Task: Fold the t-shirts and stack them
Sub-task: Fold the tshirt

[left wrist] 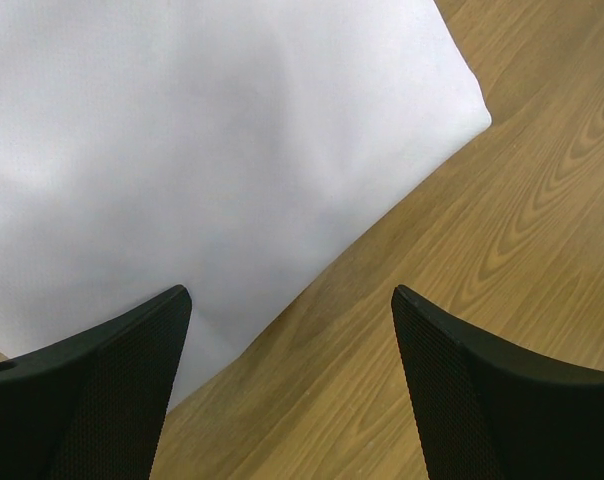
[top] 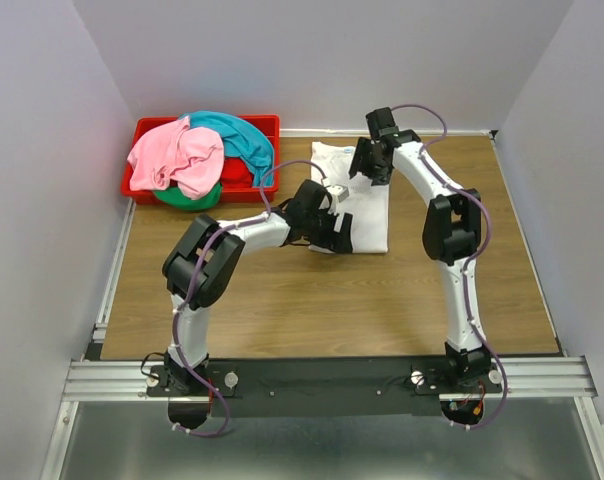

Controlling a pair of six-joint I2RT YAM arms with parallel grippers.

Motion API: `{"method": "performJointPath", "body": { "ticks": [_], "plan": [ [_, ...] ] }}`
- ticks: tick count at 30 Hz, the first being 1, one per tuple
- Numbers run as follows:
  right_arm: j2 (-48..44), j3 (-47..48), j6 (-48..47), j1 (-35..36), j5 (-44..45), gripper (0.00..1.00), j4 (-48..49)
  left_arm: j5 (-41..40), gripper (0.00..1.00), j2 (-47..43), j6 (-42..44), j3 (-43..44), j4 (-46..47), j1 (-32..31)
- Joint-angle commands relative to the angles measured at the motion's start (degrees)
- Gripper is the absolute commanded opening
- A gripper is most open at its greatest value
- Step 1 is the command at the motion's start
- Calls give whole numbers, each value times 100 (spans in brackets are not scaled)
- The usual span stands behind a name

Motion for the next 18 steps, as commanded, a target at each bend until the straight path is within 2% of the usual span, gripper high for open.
{"method": "performJointPath", "body": {
  "ticks": [1, 4, 10, 15, 18],
  "plan": [
    [-264, 215, 51, -108, -66, 73, 32, -18, 89, -255, -60, -22, -593, -65],
    [-694, -48, -81, -135, -14, 75, 40, -132, 90, -553, -69, 188, -751, -56],
    [-1933, -1576, -240, -161, -13, 76, 41, -826, 92, -1212, -156, 637, -1358, 66],
    [-2759, -3331, -249, -179, -487, 76, 75, -1117, 92, -1626, -280, 93, -1428, 321],
    [-3190, -4063, -117, -170, -654, 75, 268, -1047, 92, -1547, -306, -241, -1429, 401]
  ]
}}
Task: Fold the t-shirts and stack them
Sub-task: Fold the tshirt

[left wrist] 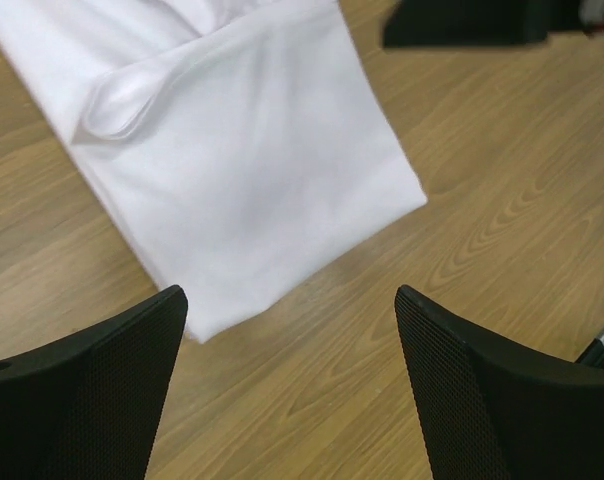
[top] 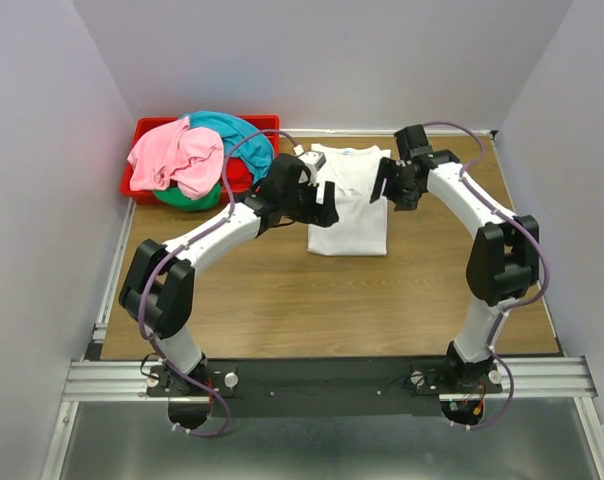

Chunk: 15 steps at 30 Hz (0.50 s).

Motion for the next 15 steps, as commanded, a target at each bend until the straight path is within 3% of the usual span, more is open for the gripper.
{"method": "performJointPath", "body": {
  "ticks": [1, 4, 11, 15],
  "plan": [
    [-391, -1279, 91, 3, -486, 75, 148, -225, 92, 121, -120, -530, -303, 106],
    [-681, -1931, 249, 3, -645, 74, 421, -172, 91, 103, -234, -706, -180, 114],
    [-744, -2408, 372, -6, -742, 71, 703, -260, 87, 322, -384, -759, -259, 115],
    [-700, -2645, 425, -6, -646, 63, 782, -295, 84, 446, -463, -759, -303, 115]
  ]
}}
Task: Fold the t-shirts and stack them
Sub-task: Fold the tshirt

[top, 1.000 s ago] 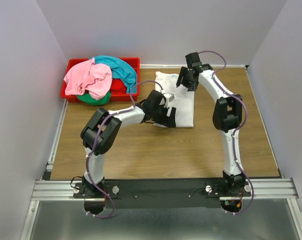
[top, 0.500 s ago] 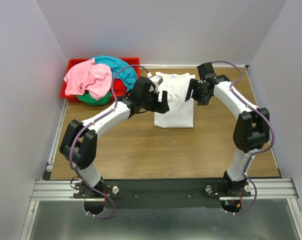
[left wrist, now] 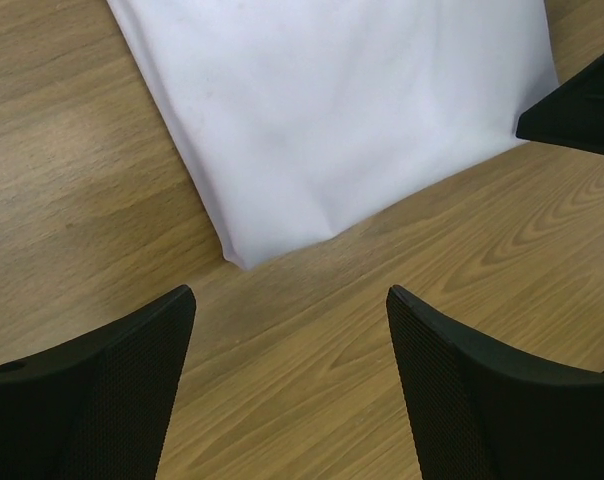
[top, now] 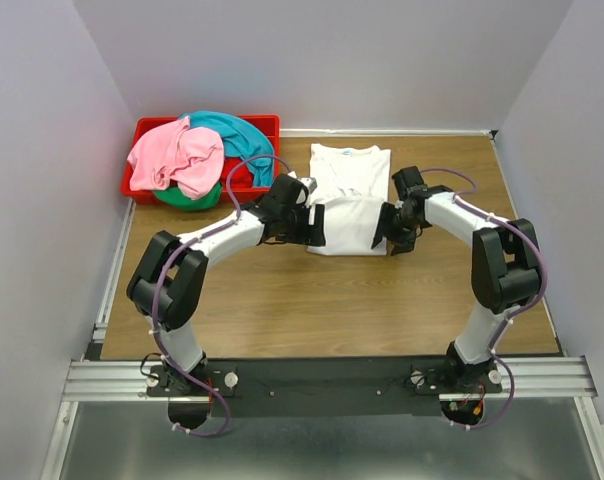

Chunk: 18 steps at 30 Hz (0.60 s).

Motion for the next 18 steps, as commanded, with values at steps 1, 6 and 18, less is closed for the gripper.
{"method": "performJointPath", "body": {
  "ticks": [1, 6, 18],
  "plan": [
    [-171, -276, 119, -6, -1, 61, 262, -170, 84, 166, -146, -7, -65, -17],
    [-118, -496, 137, -6, 149, 54, 341, -205, 80, 236, -190, -42, -82, -17],
    [75, -514, 66, 3, 272, 36, 473, -662, 75, 509, -427, 28, -240, -17]
  ]
}}
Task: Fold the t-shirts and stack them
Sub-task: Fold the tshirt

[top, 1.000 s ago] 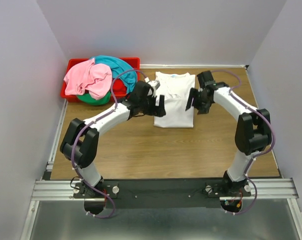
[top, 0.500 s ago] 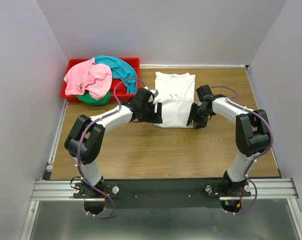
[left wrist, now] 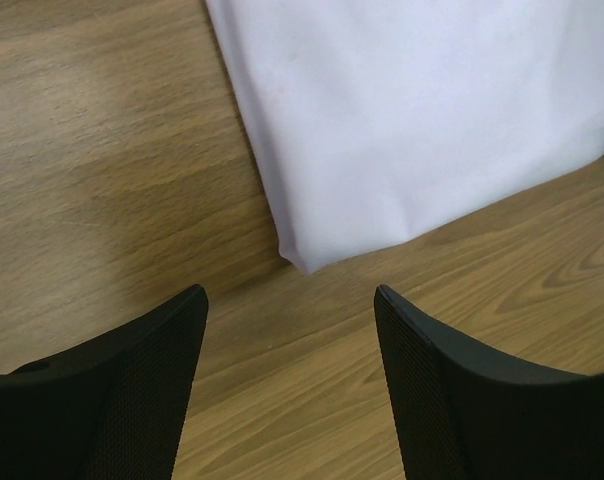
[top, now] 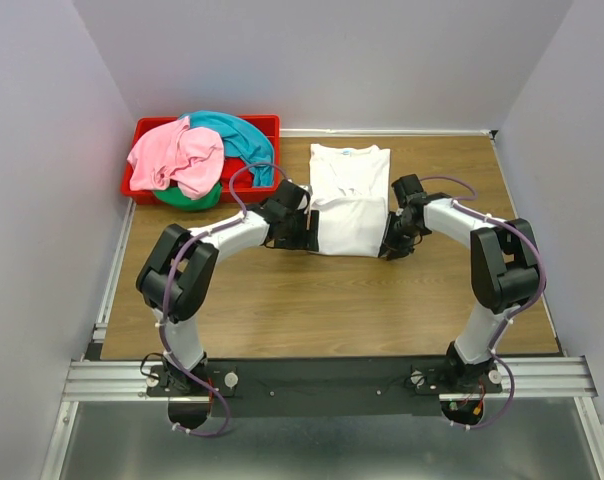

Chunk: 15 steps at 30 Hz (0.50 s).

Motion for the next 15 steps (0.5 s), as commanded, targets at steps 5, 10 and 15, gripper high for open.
{"method": "performJointPath", "body": {
  "ticks": [5, 10, 15],
  "plan": [
    [54, -79, -14, 3, 143, 35, 143, -282, 74, 311, -150, 151, 0, -17],
    [27, -105, -14, -6, 134, 35, 160, -300, 73, 460, -168, 204, 71, -17],
    [36, -97, -14, 3, 134, 34, 169, -370, 60, 592, -124, 230, 71, -17]
  ]
}}
